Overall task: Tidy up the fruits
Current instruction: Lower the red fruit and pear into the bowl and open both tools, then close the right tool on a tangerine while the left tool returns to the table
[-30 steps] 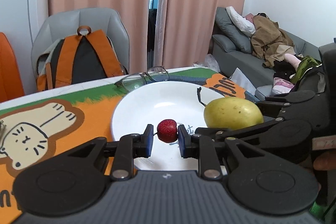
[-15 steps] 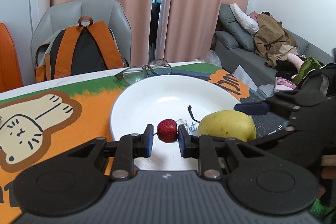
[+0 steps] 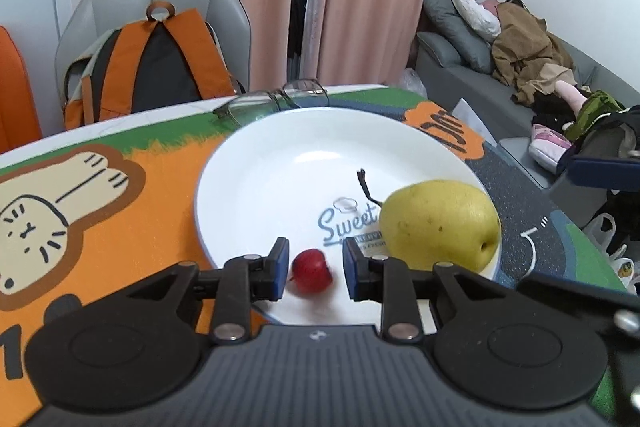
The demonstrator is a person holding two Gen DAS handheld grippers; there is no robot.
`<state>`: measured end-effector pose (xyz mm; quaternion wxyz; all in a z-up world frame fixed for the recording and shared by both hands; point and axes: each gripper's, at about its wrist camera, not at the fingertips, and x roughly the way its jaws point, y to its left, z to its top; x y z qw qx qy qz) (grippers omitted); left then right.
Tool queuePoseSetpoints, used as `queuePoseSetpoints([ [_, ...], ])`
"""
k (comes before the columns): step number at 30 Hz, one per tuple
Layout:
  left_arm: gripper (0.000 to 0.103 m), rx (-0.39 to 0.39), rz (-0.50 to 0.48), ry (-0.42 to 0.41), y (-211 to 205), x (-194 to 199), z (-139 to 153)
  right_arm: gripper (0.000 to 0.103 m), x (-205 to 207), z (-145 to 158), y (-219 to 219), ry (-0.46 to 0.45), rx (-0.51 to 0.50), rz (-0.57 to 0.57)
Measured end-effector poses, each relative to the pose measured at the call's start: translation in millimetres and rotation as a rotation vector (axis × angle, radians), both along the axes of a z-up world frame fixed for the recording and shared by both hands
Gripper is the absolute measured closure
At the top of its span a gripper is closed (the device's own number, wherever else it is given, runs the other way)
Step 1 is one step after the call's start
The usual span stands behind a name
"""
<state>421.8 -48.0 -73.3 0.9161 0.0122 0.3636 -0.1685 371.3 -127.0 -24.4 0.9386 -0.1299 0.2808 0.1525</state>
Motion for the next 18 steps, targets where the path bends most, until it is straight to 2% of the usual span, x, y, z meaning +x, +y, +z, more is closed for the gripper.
queuePoseSetpoints([
  [2,0.066,-0.008,0.015,0.01,3,0,1,0.009,-8,3,-1,-0.005,0.006,0.008],
  [8,0.043,-0.044,0.023,-0.028,15,-20,17,0.0,-29,2,-6,0.017,0.062,0.036],
  [11,0.032,-0.056,0.029,-0.046,21,-36,27,0.0,-37,-2,-6,0.044,0.091,0.044],
  [18,0.027,-0.093,0.038,-0.073,41,-79,42,0.0,-59,-11,-4,0.085,0.129,0.047],
])
